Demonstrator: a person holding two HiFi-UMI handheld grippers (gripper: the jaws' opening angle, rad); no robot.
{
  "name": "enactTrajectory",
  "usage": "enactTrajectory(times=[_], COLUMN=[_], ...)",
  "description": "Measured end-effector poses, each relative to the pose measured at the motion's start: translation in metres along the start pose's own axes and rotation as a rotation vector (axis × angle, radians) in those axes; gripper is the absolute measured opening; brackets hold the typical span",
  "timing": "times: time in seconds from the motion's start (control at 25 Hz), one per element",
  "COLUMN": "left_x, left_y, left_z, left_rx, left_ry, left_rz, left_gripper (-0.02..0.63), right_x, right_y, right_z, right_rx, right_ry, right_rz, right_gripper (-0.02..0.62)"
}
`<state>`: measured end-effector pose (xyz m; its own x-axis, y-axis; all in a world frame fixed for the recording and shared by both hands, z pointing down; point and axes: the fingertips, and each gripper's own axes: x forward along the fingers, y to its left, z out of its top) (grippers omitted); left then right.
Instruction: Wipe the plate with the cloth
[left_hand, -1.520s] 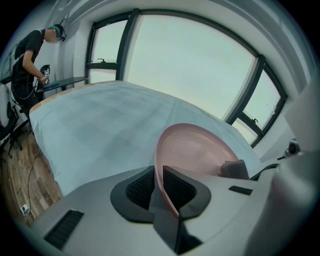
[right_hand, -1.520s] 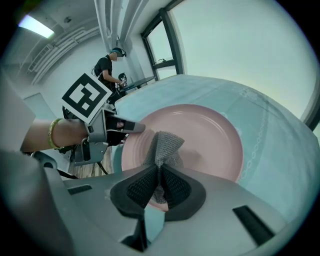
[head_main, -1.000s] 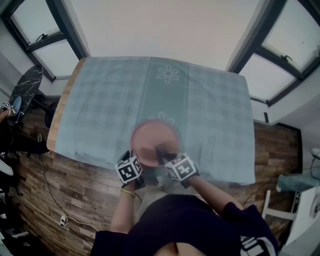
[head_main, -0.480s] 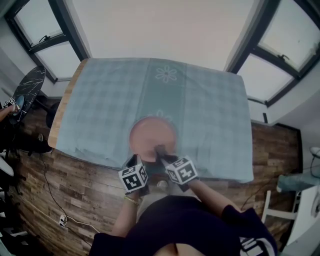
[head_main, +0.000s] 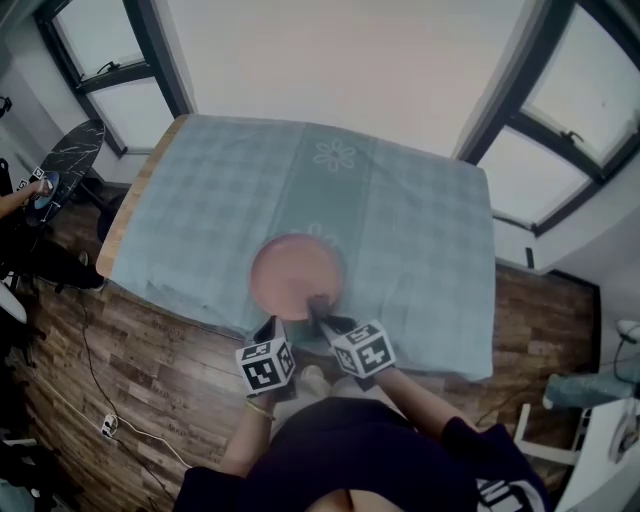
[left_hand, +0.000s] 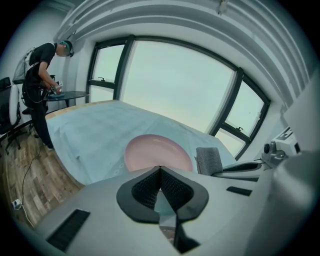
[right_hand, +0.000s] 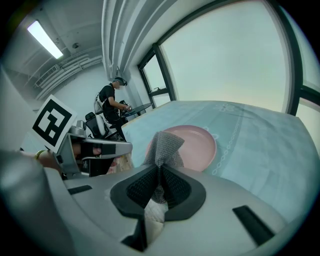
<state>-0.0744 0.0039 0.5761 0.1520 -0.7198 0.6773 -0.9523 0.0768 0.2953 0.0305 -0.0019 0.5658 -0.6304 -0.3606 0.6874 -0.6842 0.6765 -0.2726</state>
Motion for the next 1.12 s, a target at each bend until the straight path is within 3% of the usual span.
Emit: enactTrajectory(times=[0.48, 1.12], left_x=[-0.033, -0.043], left_y=[-0.043, -0.063], left_z=[-0.028, -0.024], left_rx=[0.018, 0.014], left_ry=[0.000, -0.040], left_rz=[-0.013, -0.045], left_gripper=[0.014, 0.014], right_x=[-0.043, -0.054], right_y=[0.005, 0.022], right_z=[-0.013, -0.017], right_rx=[-0.060, -0.096], right_ry=[-0.042, -0.058], right_rz=[0.051, 0.085], right_gripper=[0.032, 0.032])
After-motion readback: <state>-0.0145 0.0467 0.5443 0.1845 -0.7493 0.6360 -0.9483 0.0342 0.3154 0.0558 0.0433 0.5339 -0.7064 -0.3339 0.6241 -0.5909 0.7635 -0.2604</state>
